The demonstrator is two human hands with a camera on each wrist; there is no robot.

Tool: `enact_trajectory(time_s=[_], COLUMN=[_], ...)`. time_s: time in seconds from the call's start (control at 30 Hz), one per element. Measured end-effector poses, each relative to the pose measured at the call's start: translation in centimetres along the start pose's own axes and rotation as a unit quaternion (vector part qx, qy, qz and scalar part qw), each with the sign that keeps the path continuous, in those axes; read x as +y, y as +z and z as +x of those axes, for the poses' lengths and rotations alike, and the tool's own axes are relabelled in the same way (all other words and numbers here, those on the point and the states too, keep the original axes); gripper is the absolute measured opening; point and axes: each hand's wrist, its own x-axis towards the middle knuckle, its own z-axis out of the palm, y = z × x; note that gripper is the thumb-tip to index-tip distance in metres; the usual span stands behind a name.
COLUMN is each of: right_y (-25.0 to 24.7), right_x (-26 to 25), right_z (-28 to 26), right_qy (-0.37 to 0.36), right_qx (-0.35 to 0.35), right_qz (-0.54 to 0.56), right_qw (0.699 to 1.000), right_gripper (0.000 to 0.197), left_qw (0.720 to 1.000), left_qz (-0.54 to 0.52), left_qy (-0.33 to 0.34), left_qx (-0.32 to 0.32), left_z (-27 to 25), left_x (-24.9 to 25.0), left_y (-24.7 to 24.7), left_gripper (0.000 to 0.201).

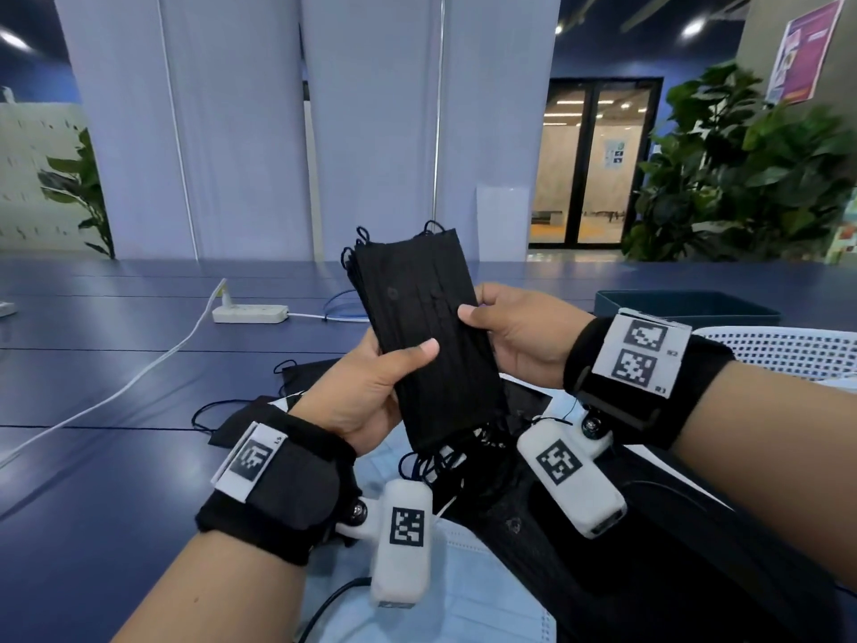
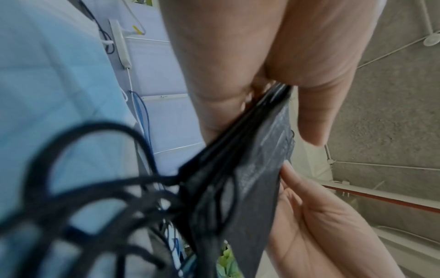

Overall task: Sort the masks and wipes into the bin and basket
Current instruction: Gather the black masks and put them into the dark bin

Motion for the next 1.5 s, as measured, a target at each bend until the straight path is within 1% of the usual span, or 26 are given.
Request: enact_trajectory(time_s=[0.07, 0.1, 0.13, 0.17, 0.23, 0.33, 0.37, 0.4, 0.47, 0.5, 0.53, 0.57, 0.67, 0.73, 0.8, 0.87, 0.9, 0.97, 1.03, 1.07, 1.17, 1.2, 1.27, 1.37, 1.43, 1.5], right_y=[-0.1, -0.3, -0.6, -0.9, -1.4, -0.5, 0.1, 0.6, 1.4, 1.7, 1.9, 1.8, 1.1, 0.2, -1.0, -2.8, -3.9, -6.2, -8.1, -9.1, -12.0, -13.1, -15.5, -19.2, -21.6, -24.0], right_x=[0.1, 0.3, 0.3, 0.3, -0.1, -2.0, -2.8, -3.4, -4.4, -4.7, -4.9, -5.1, -5.8, -7.0, -8.7, -10.7, -11.8, -13.6, -14.9, -15.2, -15.1, -15.1, -15.4, -16.6, -16.8, -16.7], right_z=[-0.1, -0.1, -0.2, -0.4, -0.8, -2.1, -2.7, -3.2, -3.8, -4.1, -4.3, -4.5, -5.3, -6.0, -6.8, -7.4, -7.7, -8.3, -8.9, -9.1, -9.8, -9.9, -10.1, -9.4, -8.7, -8.0], right_qy=[-0.004, 0.000, 0.003, 0.007, -0.014, -0.175, -0.222, -0.259, -0.285, -0.259, -0.214, -0.168, -0.115, -0.105, -0.110, -0.129, -0.140, -0.156, -0.141, -0.123, -0.025, -0.004, -0.018, -0.063, -0.046, -0.019], right_qx=[0.008, 0.022, 0.045, 0.071, 0.106, 0.072, 0.054, 0.038, 0.006, -0.006, -0.008, 0.001, 0.023, 0.031, 0.063, 0.126, 0.162, 0.227, 0.269, 0.272, 0.189, 0.174, 0.190, 0.272, 0.310, 0.335], right_qz=[-0.043, -0.103, -0.190, -0.282, -0.404, -0.460, -0.499, -0.553, -0.678, -0.730, -0.764, -0.780, -0.779, -0.754, -0.697, -0.616, -0.581, -0.520, -0.509, -0.507, -0.386, -0.356, -0.309, -0.233, -0.230, -0.245], right_qw=[0.999, 0.994, 0.981, 0.957, 0.908, 0.868, 0.836, 0.791, 0.678, 0.633, 0.609, 0.603, 0.616, 0.647, 0.706, 0.767, 0.785, 0.808, 0.805, 0.809, 0.902, 0.918, 0.932, 0.931, 0.922, 0.910], right_gripper=[0.013, 0.011, 0.007, 0.011, 0.043, 0.088, 0.095, 0.099, 0.100, 0.096, 0.089, 0.078, 0.039, 0.030, 0.031, 0.035, 0.038, 0.040, 0.047, 0.049, 0.023, 0.021, 0.024, 0.009, 0.008, 0.008], left_qw=[1.000, 0.999, 0.999, 0.998, 0.996, 0.990, 0.986, 0.981, 0.976, 0.975, 0.973, 0.970, 0.956, 0.948, 0.945, 0.951, 0.959, 0.976, 0.983, 0.984, 0.986, 0.987, 0.989, 0.985, 0.979, 0.972], left_qz=[0.019, 0.033, 0.048, 0.062, 0.089, 0.129, 0.152, 0.174, 0.196, 0.202, 0.212, 0.228, 0.277, 0.300, 0.313, 0.301, 0.277, 0.215, 0.181, 0.175, 0.163, 0.156, 0.146, 0.163, 0.189, 0.221], left_qy=[0.009, 0.011, 0.012, 0.012, 0.013, 0.009, 0.001, -0.009, -0.024, -0.028, -0.030, -0.030, -0.018, -0.017, -0.014, -0.010, -0.013, -0.014, 0.008, 0.019, 0.033, 0.029, 0.004, -0.055, -0.071, -0.068], left_qx=[0.007, 0.014, 0.018, 0.017, -0.004, -0.057, -0.074, -0.086, -0.091, -0.091, -0.088, -0.086, -0.092, -0.100, -0.093, -0.075, -0.066, -0.045, -0.023, -0.011, 0.006, 0.014, 0.019, -0.017, -0.040, -0.037], left_z=[0.0, 0.1, 0.1, 0.1, 0.1, -0.2, -0.2, -0.2, -0.4, -0.5, -0.6, -0.7, -0.7, -0.5, -0.1, 0.6, 1.0, 1.8, 2.9, 3.6, 6.5, 7.4, 9.5, 12.4, 14.5, 16.9], left_x=[-0.1, -0.2, -0.2, -0.2, -0.4, -0.6, -0.8, -1.0, -1.3, -1.4, -1.5, -1.5, -0.8, -0.1, 0.7, 1.7, 2.3, 3.5, 4.8, 5.5, 7.1, 7.4, 7.5, 6.5, 5.2, 3.7], left_y=[-0.1, -0.1, -0.2, -0.2, -0.1, 0.2, 0.3, 0.4, 0.7, 0.8, 0.9, 1.0, 1.7, 2.4, 3.3, 4.4, 5.2, 7.1, 9.1, 10.2, 12.9, 13.9, 15.6, 18.0, 19.3, 20.4], left_gripper=[0.050, 0.051, 0.051, 0.052, 0.052, 0.054, 0.054, 0.053, 0.043, 0.037, 0.034, 0.033, 0.038, 0.041, 0.039, 0.028, 0.024, 0.025, 0.018, 0.013, 0.009, 0.012, 0.015, 0.009, 0.009, 0.014])
